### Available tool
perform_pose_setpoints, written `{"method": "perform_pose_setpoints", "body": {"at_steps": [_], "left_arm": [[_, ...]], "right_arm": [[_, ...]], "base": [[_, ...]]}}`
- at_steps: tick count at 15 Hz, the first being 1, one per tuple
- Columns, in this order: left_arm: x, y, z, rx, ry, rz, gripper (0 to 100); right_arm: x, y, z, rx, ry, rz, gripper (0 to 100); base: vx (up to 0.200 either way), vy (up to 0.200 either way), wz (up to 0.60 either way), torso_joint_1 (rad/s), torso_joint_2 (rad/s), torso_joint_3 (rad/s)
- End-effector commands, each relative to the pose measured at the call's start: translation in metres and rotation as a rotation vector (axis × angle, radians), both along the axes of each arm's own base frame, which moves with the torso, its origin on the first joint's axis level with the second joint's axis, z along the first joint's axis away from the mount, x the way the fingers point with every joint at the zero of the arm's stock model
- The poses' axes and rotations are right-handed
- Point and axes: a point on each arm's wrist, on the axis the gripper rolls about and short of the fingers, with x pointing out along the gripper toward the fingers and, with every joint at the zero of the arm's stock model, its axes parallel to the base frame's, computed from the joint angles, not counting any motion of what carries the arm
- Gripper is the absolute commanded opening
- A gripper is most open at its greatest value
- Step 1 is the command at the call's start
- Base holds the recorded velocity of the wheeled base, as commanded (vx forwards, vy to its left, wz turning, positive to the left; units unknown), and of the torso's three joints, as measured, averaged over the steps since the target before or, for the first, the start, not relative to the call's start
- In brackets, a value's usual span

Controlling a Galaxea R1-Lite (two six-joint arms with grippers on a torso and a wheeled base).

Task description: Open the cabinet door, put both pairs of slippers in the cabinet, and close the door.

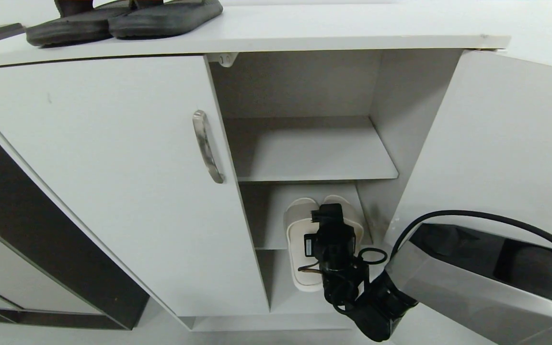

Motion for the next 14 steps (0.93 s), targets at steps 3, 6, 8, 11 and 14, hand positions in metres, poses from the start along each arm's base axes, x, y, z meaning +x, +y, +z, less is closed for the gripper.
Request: {"method": "perform_pose_setpoints", "body": {"at_steps": [3,6,8,11,14], "left_arm": [[0.000,0.000,0.000,0.000,-0.001,0.000,0],[0.000,0.000,0.000,-0.002,-0.001,0.000,0],[0.000,0.000,0.000,-0.002,-0.001,0.000,0],[0.000,0.000,0.000,-0.003,-0.001,0.002,0],[0.000,0.000,0.000,-0.003,-0.001,0.002,0]], "right_arm": [[0.029,0.011,-0.005,-0.008,-0.024,-0.020,0],[0.063,0.019,-0.002,0.007,-0.039,-0.051,0],[0.070,0.023,0.001,0.009,-0.039,-0.054,0],[0.081,0.024,0.008,0.011,-0.042,-0.066,0],[0.092,0.021,0.009,0.012,-0.044,-0.085,0]], "base": [[0.000,0.000,0.00,0.000,0.00,0.000],[0.000,0.000,0.00,0.000,0.00,0.000],[0.000,0.000,0.00,0.000,0.00,0.000],[0.000,0.000,0.00,0.000,0.00,0.000],[0.000,0.000,0.00,0.000,0.00,0.000]]}}
